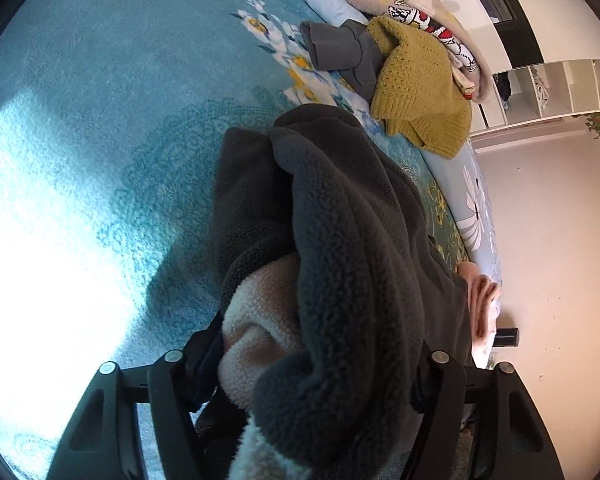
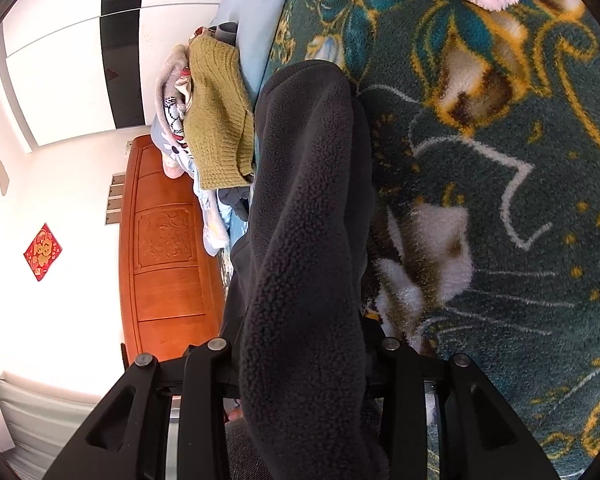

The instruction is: Fold clothes

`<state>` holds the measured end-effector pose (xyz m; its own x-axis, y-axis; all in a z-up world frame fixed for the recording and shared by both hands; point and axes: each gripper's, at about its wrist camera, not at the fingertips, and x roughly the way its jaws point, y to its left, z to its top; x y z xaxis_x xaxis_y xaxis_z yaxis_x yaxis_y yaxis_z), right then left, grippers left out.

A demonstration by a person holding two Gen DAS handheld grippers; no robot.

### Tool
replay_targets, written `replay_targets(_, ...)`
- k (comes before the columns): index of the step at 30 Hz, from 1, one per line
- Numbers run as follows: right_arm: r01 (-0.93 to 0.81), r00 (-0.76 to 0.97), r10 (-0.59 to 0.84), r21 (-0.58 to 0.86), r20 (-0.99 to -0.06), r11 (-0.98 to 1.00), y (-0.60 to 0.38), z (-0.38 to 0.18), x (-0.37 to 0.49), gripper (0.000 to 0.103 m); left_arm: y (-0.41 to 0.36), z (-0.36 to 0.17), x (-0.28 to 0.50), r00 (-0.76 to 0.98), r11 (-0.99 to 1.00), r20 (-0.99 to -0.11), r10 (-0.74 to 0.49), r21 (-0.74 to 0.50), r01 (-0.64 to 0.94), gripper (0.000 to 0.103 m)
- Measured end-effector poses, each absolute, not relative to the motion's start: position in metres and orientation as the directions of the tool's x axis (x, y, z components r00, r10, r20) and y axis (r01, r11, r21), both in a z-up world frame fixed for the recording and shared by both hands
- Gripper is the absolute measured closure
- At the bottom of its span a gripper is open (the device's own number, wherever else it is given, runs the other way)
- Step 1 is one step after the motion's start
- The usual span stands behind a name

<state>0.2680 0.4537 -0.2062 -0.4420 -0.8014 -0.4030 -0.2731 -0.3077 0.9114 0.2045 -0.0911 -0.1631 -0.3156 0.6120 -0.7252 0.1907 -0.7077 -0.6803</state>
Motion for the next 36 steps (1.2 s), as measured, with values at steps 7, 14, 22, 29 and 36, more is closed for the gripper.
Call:
replay_targets(7, -0.209, -0.463, -0.812, 0.934, -0.355, -0.289, 0.46, -0.184, 0.272, 0.071, -0.072, -0.1, 0.202, -0.369, -0.753, -0.712, 0.597, -0.656, 0.05, 0.053)
replay_targets(14, -0.096, -0.49, -0.837, 0.969, -0.244, -0.226, 0.488, -0.138, 0.265, 0.071, -0.019, -0.014, 0.185, -0.393, -0.727, -0.634, 0.666, -0.669, -0.153, 0.054)
replay_targets(22, 0.033, -0.588, -0.772, 0.946, -0.242, -0.322, 0.601, -0.053, 0.256, 0.071, 0.117, 0.036, 0.133, -0.318, -0.616, -0.531, 0.786, -0.721, -0.318, 0.054)
replay_targets(29, -0.042, -0.637, -0.674, 0.89, -0.374, -0.454, 0.706, -0.016, 0.22, 0.071, 0.255, 0.021, 0.086, -0.189, -0.549, -0.515, 0.836, -0.769, -0.327, 0.054)
replay_targets(36, -0.119, -0.703, -0.553, 0.842, -0.446, -0.527, 0.78, 0.006, 0.198, 0.071, 0.328, 0.034, 0.077, -0.172, -0.51, -0.483, 0.858, -0.764, -0.395, 0.054)
